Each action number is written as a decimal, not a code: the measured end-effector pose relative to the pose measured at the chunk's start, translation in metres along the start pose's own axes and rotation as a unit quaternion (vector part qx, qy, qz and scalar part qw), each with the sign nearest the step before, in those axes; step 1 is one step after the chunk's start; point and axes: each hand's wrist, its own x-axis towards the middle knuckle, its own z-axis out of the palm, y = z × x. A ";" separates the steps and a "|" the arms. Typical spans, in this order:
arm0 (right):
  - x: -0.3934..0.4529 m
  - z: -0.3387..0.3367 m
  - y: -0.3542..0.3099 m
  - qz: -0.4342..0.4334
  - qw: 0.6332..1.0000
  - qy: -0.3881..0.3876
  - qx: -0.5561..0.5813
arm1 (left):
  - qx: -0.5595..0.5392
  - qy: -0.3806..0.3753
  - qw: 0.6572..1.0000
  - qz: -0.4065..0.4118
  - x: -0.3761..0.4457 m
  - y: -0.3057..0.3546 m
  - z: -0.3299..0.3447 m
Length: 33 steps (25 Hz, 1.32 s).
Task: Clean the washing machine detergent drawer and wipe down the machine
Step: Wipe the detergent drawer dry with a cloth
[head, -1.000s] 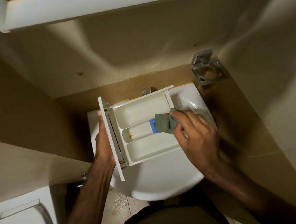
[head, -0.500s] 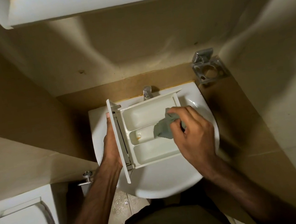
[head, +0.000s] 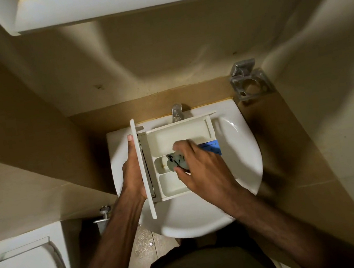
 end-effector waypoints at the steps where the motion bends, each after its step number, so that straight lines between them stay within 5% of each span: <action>1: 0.000 -0.003 -0.001 0.031 0.999 0.023 -0.028 | -0.003 0.002 1.000 0.003 0.001 -0.001 -0.001; 7: -0.006 0.002 -0.009 0.009 0.983 0.028 -0.180 | -0.036 -0.010 0.999 0.005 -0.006 0.004 0.007; 14: 0.009 0.024 -0.028 0.044 0.963 -0.131 -0.232 | -0.023 -0.014 0.999 -0.020 -0.002 -0.001 0.011; 20: 0.013 0.034 -0.027 0.095 0.986 -0.078 -0.109 | -0.023 -0.014 0.999 -0.027 -0.002 -0.004 0.013; 28: 0.010 0.046 -0.013 -0.043 0.993 -0.088 -0.060 | -0.016 0.007 1.000 -0.020 0.002 -0.007 0.008; 33: 0.023 0.043 -0.011 -0.045 0.992 -0.105 -0.048 | -0.033 -0.005 0.999 -0.001 0.008 -0.011 0.004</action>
